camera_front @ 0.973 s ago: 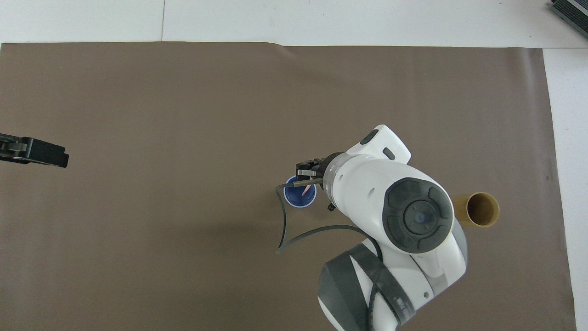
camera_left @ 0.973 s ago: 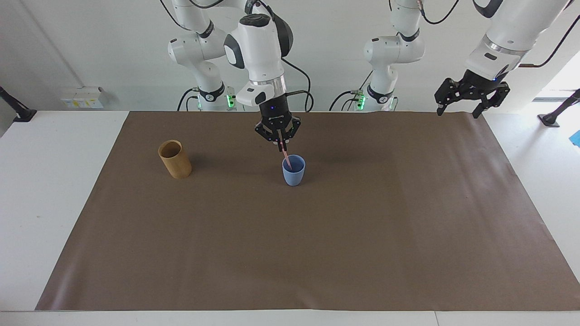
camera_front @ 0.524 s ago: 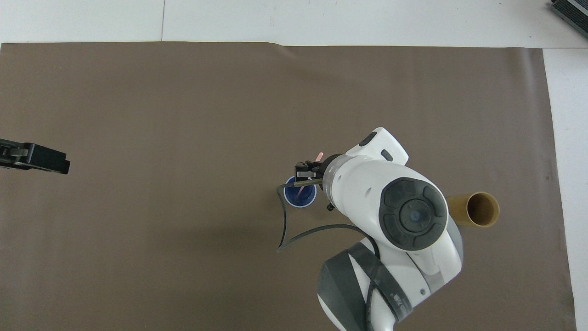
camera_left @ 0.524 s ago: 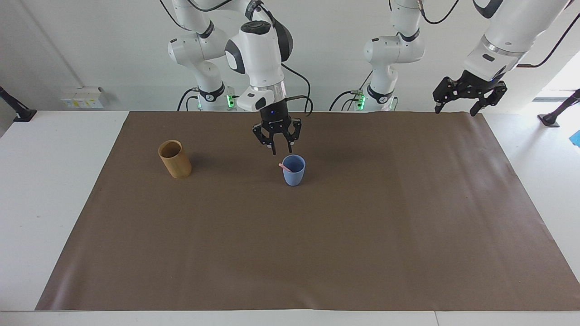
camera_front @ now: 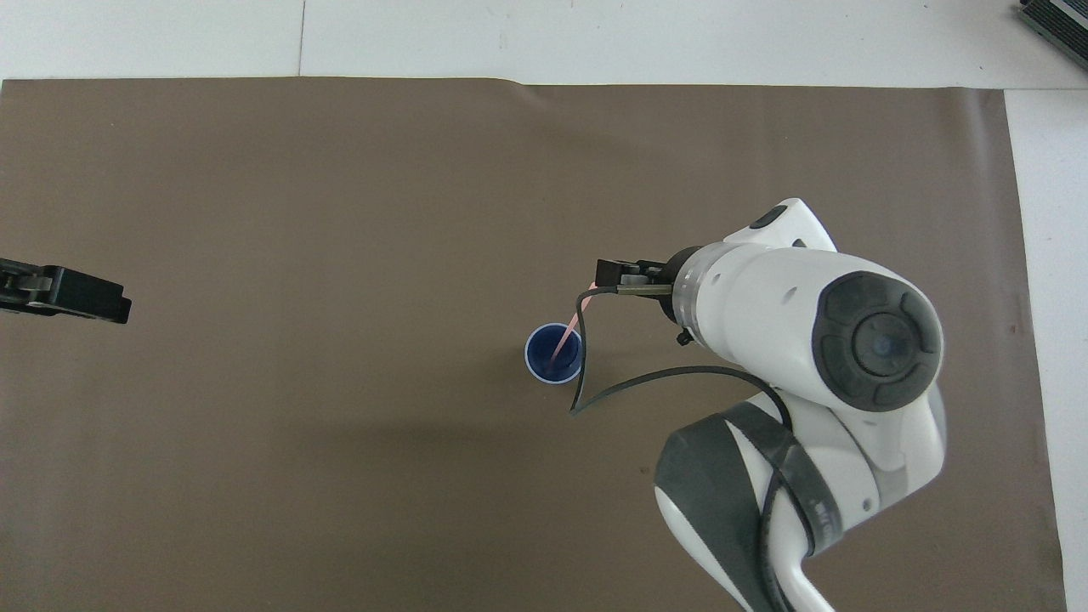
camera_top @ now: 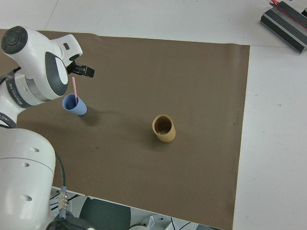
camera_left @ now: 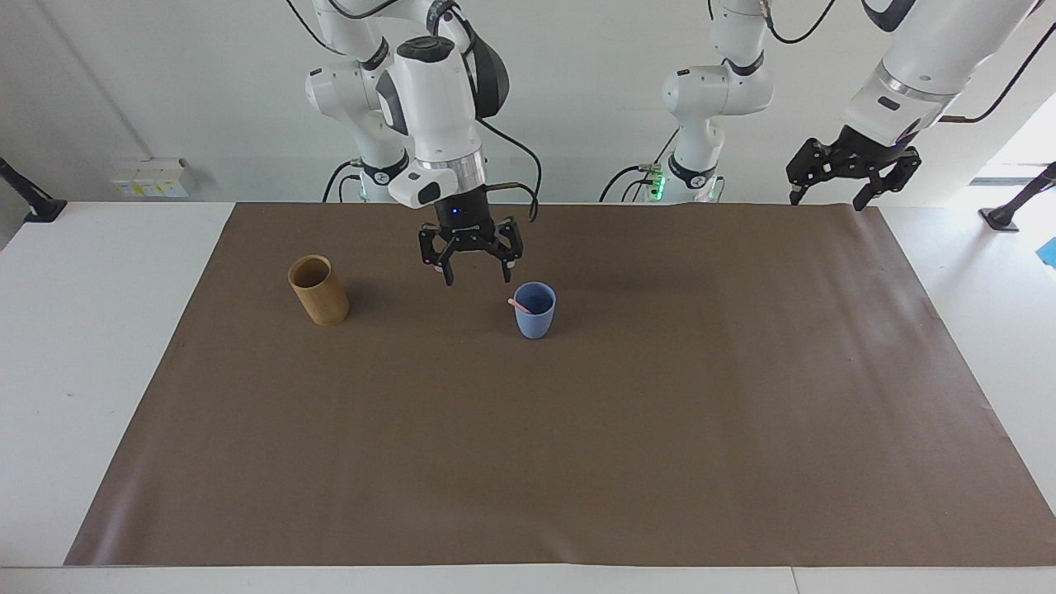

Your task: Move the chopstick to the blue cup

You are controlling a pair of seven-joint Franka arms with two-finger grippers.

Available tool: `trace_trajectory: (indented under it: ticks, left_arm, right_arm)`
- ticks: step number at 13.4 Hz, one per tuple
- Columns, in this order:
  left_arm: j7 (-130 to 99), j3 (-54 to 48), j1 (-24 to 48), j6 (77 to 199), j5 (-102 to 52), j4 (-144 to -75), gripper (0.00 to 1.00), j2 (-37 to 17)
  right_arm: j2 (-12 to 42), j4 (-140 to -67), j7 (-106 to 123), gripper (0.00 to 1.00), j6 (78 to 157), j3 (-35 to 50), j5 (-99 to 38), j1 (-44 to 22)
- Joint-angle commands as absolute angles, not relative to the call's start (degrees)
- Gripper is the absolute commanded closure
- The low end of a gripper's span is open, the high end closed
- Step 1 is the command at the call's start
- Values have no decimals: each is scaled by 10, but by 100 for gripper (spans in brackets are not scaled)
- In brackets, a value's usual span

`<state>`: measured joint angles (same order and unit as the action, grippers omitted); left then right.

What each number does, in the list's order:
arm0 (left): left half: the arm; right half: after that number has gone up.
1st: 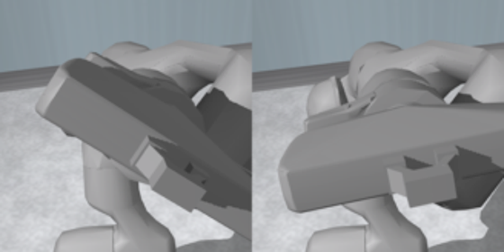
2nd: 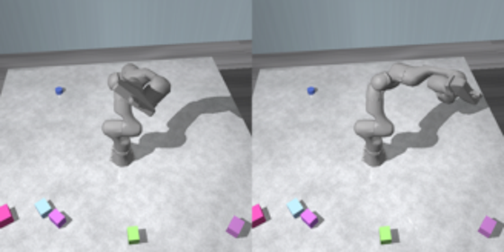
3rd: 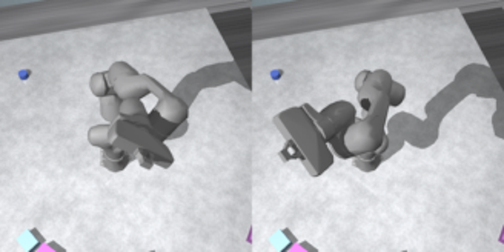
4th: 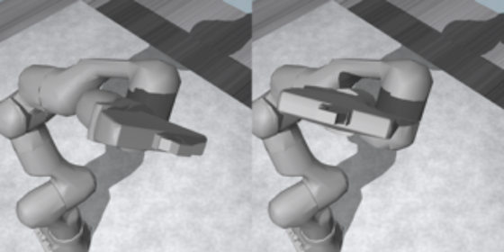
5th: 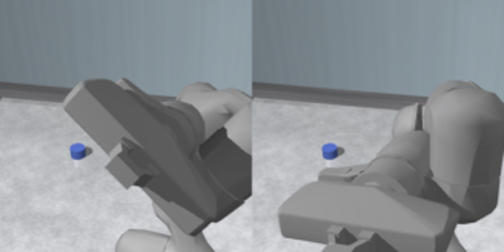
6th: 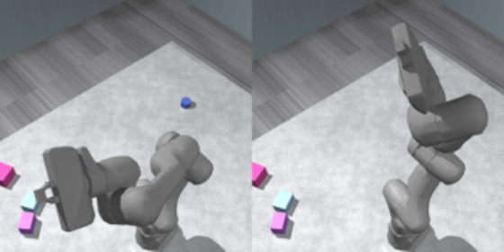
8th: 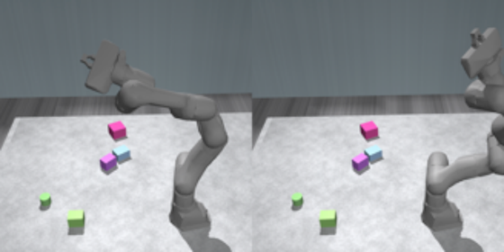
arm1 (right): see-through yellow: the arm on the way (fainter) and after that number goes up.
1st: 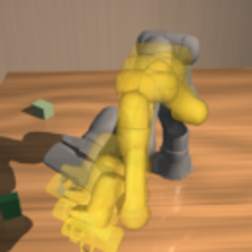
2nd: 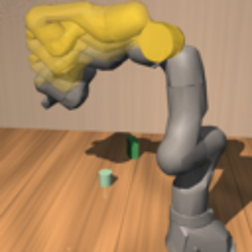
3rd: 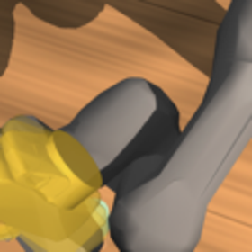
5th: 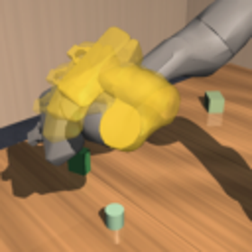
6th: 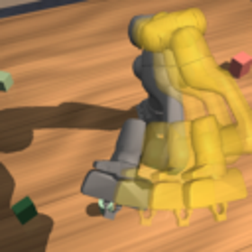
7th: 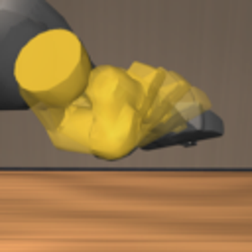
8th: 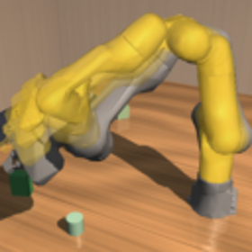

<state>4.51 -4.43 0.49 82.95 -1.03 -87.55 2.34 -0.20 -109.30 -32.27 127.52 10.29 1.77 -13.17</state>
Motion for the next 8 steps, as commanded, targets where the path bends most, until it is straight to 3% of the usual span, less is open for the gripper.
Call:
trace_trajectory:
  ticks: [1,8]
  left_arm:
    - [48,-47,-5,826,-18,-887,0,37]
    - [48,-47,-5,825,-18,-887,0,37]
  right_arm:
    - [-31,-1086,-324,0,1213,106,28,-87]
    - [-36,-1034,-200,0,1114,105,32,17]
